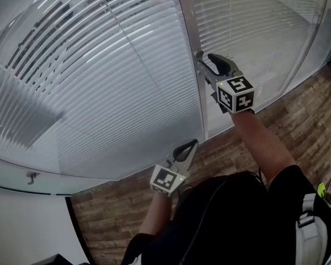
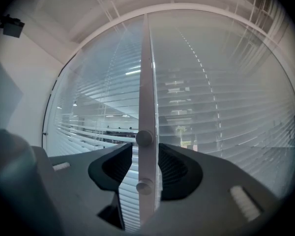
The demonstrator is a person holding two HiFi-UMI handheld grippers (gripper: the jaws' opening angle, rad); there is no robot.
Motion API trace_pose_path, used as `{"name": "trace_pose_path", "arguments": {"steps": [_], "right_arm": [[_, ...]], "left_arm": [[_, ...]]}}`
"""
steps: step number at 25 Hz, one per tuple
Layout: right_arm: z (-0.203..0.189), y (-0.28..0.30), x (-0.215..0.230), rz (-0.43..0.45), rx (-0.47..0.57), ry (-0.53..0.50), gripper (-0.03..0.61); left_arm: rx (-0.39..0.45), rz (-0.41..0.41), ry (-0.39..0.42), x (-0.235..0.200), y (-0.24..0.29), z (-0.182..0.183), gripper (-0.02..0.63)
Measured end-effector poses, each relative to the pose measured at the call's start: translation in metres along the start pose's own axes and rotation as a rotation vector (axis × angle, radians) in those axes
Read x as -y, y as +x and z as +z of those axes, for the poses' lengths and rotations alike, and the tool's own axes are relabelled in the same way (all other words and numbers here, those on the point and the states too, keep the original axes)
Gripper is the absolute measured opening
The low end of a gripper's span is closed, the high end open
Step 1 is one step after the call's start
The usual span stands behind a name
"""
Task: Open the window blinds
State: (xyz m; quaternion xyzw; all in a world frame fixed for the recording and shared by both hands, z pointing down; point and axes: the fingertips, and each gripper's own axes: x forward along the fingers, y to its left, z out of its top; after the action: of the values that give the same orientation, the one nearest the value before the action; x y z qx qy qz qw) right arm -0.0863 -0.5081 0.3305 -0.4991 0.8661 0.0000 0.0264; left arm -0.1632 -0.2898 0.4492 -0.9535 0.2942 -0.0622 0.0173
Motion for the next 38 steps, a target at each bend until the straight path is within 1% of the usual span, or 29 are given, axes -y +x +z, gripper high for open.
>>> {"name": "trace_pose_path", "arguments": {"steps": [2, 5, 8, 10, 14, 17, 20, 23, 25, 28, 32, 38], "right_arm": [[-0.003, -0.012, -0.009, 0.072, 0.015, -0.011, 0.163], [-0.006, -0.037, -0.025, 0.204, 0.051, -0.002, 0.098], [-0.007, -0.061, -0.029, 0.269, 0.081, 0.019, 0.083], [-0.006, -0.075, -0.032, 0.296, 0.085, -0.001, 0.081], [-0.001, -0.108, -0.04, 0.348, 0.102, -0.035, 0.049], [-0.005, -0.133, -0.048, 0.392, 0.131, -0.048, 0.035], [-0.021, -0.153, -0.056, 0.43, 0.134, -0.03, 0.018], [-0.04, -0.164, -0.062, 0.469, 0.075, -0.002, 0.008], [-0.05, -0.168, -0.063, 0.487, 0.055, 0.027, 0.006], [-0.061, -0.177, -0.06, 0.499, 0.064, 0.049, 0.006], [-0.067, -0.177, -0.068, 0.543, 0.044, 0.097, 0.006], [-0.078, -0.173, -0.067, 0.574, 0.024, 0.1, 0.006]], "left_arm": [[0.003, -0.003, 0.007, -0.001, 0.002, -0.002, 0.005], [0.002, -0.005, -0.003, -0.001, 0.005, -0.005, 0.005], [0.002, -0.007, -0.003, -0.004, 0.008, -0.006, 0.005], [-0.013, -0.011, -0.012, -0.004, 0.011, -0.003, 0.005], [-0.022, -0.025, -0.012, 0.0, 0.017, -0.003, 0.005], [-0.021, -0.027, 0.009, 0.003, 0.019, -0.005, 0.005], [-0.041, -0.036, 0.051, 0.008, 0.02, -0.004, 0.005], [-0.053, -0.032, 0.075, 0.007, 0.022, -0.005, 0.005], [-0.065, -0.021, 0.075, 0.003, 0.02, -0.009, 0.005], [-0.081, -0.005, 0.066, 0.0, 0.017, -0.012, 0.005], [-0.069, 0.028, 0.062, -0.003, 0.014, -0.012, 0.005], [-0.063, 0.031, 0.059, 0.002, 0.014, -0.011, 0.005]]}}
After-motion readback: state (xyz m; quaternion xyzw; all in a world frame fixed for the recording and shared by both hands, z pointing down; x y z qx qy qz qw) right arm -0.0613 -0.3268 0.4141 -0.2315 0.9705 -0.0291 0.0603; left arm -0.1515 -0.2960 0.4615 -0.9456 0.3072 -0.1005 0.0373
